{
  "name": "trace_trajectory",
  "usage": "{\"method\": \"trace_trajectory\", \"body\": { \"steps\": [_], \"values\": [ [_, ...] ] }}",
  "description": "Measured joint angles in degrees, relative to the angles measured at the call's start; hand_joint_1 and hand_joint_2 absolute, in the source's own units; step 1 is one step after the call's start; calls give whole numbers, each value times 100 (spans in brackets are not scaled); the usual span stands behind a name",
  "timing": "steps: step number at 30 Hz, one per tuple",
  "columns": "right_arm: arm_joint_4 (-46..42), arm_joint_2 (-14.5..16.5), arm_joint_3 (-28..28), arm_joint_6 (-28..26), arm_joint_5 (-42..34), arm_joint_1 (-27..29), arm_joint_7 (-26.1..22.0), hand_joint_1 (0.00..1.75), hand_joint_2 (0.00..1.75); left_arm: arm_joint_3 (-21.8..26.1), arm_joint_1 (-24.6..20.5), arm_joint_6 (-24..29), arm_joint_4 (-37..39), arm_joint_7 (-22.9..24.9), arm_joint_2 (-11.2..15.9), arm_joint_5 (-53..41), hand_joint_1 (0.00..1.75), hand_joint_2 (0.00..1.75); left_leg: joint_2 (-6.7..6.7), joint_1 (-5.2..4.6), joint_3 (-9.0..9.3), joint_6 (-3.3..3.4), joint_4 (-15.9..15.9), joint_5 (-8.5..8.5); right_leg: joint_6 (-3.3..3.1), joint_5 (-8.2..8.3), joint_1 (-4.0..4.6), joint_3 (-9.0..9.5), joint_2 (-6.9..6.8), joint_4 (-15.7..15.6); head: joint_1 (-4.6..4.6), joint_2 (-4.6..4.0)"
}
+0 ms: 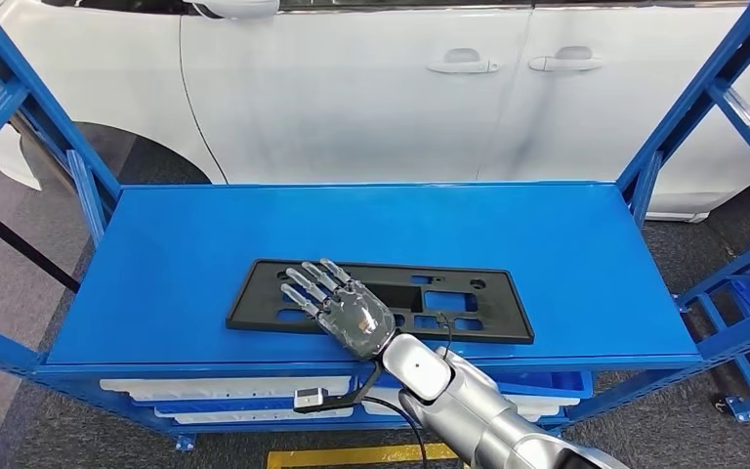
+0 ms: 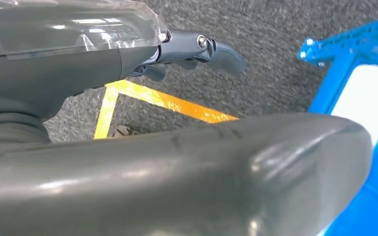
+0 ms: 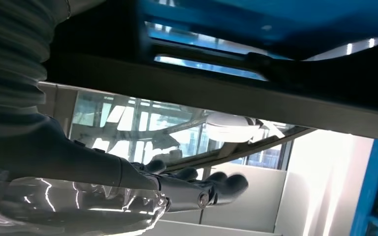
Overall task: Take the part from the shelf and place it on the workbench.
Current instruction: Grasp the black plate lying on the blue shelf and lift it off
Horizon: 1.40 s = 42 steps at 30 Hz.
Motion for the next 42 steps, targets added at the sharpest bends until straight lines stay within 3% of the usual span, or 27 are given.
{"method": "trace_trajectory", "body": {
  "steps": [3, 6, 7, 8, 9, 12, 14, 18, 19, 22, 23, 24, 25, 27, 29, 32, 34, 37, 38, 39, 40, 42],
  "values": [
    [58, 15, -3, -4, 0, -32, 1, 0, 175, 0, 3, -1, 0, -1, -2, 0, 0, 0, 5, 28, 1, 92, -42, 40, 92, -138, -14, -83, -2, 181, 1, 0],
    [103, 17, -4, -4, 3, -49, 3, 0, 175, 0, -1, 0, 0, -1, -2, 0, 0, 0, 12, 36, -10, 140, -54, 51, 174, -654, -48, -561, -6, 1198, 1, 0],
    [122, 17, -4, -4, 22, -46, 17, 0, 175, 0, 2, 1, 0, -1, -2, 0, 0, 0, 13, 34, -14, 142, -53, 51, 188, -755, -59, -717, -7, 1517, 1, 0],
    [141, 17, -4, -4, 66, -44, 54, 0, 175, 0, 4, 1, 0, -1, -2, 0, 0, 0, 12, 33, -14, 143, -52, 51, 191, -750, -64, -789, -7, 1656, 2, 0],
    [160, 19, -4, -4, 132, -49, 118, 0, 175, 0, 6, 2, 0, -1, -2, -1, 0, 0, 9, 32, -11, 142, -51, 51, 182, -639, -66, -751, -8, 1568, 2, 0],
    [297, 58, -15, -6, 420, -124, 472, 0, 175, 0, 1, 3, 0, -9, -5, -12, 0, 0, 1, 18, 5, 121, -48, 47, 85, -96, -38, -192, -12, 417, 1, 0],
    [462, 103, -43, -11, 587, -194, 719, 0, 175, 0, -4, 4, 0, -14, -10, -30, 0, 0, 1, 9, -2, 71, -48, 47, 31, 12, -1, 7, -17, -13, 1, 0],
    [805, 154, -161, 68, 707, -351, 1108, 0, 175, 0, -5, 3, 0, -15, -6, -54, 0, 0, 4, 4, -17, -51, 25, -30, -52, 67, -31, 65, -23, -148, 1, 0],
    [903, 163, -195, 128, 709, -400, 1213, 0, 175, 0, -6, 2, 0, -15, -4, -59, 0, 0, 5, 4, -100, -75, 230, -165, -78, 89, -49, 89, -31, -194, 0, 0],
    [1190, 163, -326, 287, 708, -498, 1519, 0, 175, 0, 7, 4, 0, -16, 0, -70, 0, 0, 8, 27, -576, -130, 1308, -683, -107, 99, -49, 100, -44, -213, -1, 0],
    [1276, 155, -385, 337, 703, -524, 1637, 0, 175, 0, 15, 4, 0, -16, 2, -75, 0, 0, 9, 33, -659, -146, 1504, -718, -107, 97, -49, 102, -42, -207, -1, 0],
    [1359, 142, -457, 395, 693, -557, 1749, 0, 175, 0, 19, 2, 0, -16, 3, -81, 0, 0, 9, 41, -638, -158, 1484, -643, -103, 93, -53, 107, -40, -199, -1, 0],
    [1441, 125, -544, 448, 673, -597, 1833, 0, 175, 0, 18, -2, 0, -16, 4, -90, 0, 0, 11, 52, -506, -165, 1233, -477, -91, 85, -59, 112, -36, -185, -1, 0],
    [1581, 75, -737, 516, 625, -690, 1886, 74, 175, 0, 2, -9, 0, -15, 5, -98, 0, 0, 11, 73, -90, -163, 439, -144, -37, 49, -56, 112, -31, -127, -1, 0],
    [1708, 8, -920, 583, 595, -786, 1879, 152, 175, 0, -11, -11, 0, -16, 5, -100, 0, 0, -4, 79, 135, -97, -5, -43, 27, 17, -32, 96, -28, -74, 1, 0],
    [1860, -70, -1119, 682, 592, -864, 1871, 163, 175, 0, -5, -12, 0, -18, 4, -101, 0, 0, -13, 66, 138, 39, -48, -32, 110, 5, -36, 92, -19, -60, 1, 0],
    [1929, -109, -1208, 718, 596, -875, 1869, 172, 175, 0, -11, -13, 0, -19, 5, -101, 0, 0, -2, 75, 129, 105, -71, 2, 168, -187, -59, -16, -19, 194, 1, 0],
    [2033, -139, -1287, 751, 608, -861, 1859, 175, 175, 1, -15, -11, 0, -24, 7, -92, 0, 0, 11, 68, 82, 140, -74, 21, 229, -714, -74, -540, -24, 1279, 2, 0],
    [2065, -143, -1307, 760, 613, -853, 1848, 175, 175, 2, -12, -9, 0, -27, 7, -81, 0, 0, 14, 62, 72, 142, -72, 23, 231, -776, -73, -670, -24, 1538, 2, 0],
    [2092, -145, -1328, 768, 620, -847, 1832, 175, 175, 3, -10, -7, 0, -29, 6, -68, 0, 0, 14, 55, 70, 143, -72, 24, 219, -726, -70, -696, -24, 1585, 2, 0],
    [2112, -145, -1348, 774, 627, -845, 1811, 175, 175, 5, -9, -4, 0, -31, 5, -55, 0, 0, 12, 47, 75, 144, -72, 24, 191, -574, -62, -604, -23, 1397, 2, 0],
    [2137, -144, -1392, 781, 646, -865, 1761, 175, 175, 8, -10, -4, 1, -37, -5, -37, 0, 0, 7, 28, 91, 138, -73, 24, 80, -188, -21, -203, -22, 583, 1, 0]
  ]
}}
